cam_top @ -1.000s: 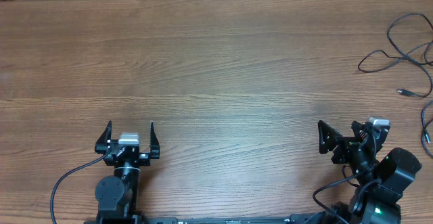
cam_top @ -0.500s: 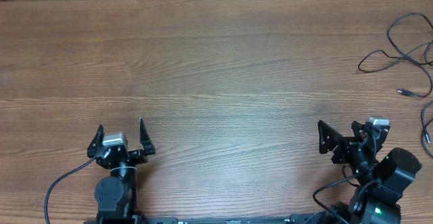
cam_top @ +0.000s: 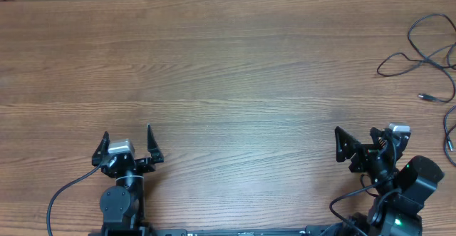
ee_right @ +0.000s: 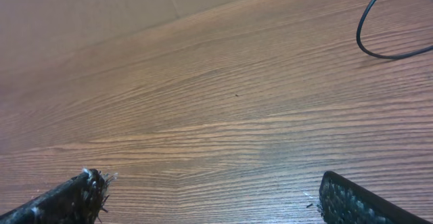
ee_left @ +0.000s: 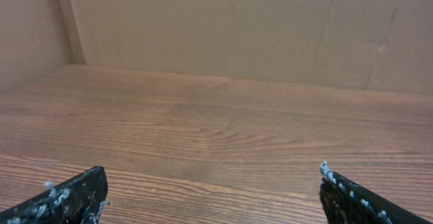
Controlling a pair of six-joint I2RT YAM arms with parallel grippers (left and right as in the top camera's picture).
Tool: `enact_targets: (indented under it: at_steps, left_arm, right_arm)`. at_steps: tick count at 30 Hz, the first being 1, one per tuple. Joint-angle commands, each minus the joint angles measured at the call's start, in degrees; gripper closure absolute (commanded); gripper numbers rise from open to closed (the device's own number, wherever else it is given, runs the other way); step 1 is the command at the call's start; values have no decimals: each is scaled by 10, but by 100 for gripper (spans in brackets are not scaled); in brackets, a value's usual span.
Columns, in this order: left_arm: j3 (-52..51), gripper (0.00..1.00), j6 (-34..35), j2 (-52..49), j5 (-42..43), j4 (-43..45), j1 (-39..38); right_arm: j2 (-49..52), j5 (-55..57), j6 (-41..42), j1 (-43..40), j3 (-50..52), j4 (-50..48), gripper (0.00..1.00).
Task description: Untangle cables
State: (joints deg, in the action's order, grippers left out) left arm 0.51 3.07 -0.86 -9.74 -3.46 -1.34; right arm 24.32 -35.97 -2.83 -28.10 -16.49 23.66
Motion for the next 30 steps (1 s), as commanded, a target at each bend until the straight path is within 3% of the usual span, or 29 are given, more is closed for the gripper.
enact_targets:
  at_steps: [1, 7, 10, 13, 19, 23, 30]
  left_arm:
    - [-2, 0, 8, 6, -12, 2, 5]
    - [-2, 0, 8, 6, -12, 2, 5]
    - [-2, 0, 8, 6, -12, 2, 5]
    - [-2, 0, 8, 6, -12, 2, 5]
    - [-2, 0, 8, 6, -12, 2, 5]
    - [-2, 0, 8, 6, -12, 2, 5]
    - [-2, 0, 8, 6, -12, 2, 5]
  right_arm:
    - [-5, -1, -2, -1, 0, -1, 0]
    - [-5, 7, -4, -1, 0, -6, 0]
    - [-21, 0, -2, 13, 0, -56, 0]
    - [-36, 27, -5, 72, 0, -143, 0]
    - [-86, 191, -5, 239, 0, -244, 0]
    - [-120, 239, -5, 285, 0, -244, 0]
    - [-203, 239, -5, 287, 59, -235, 0]
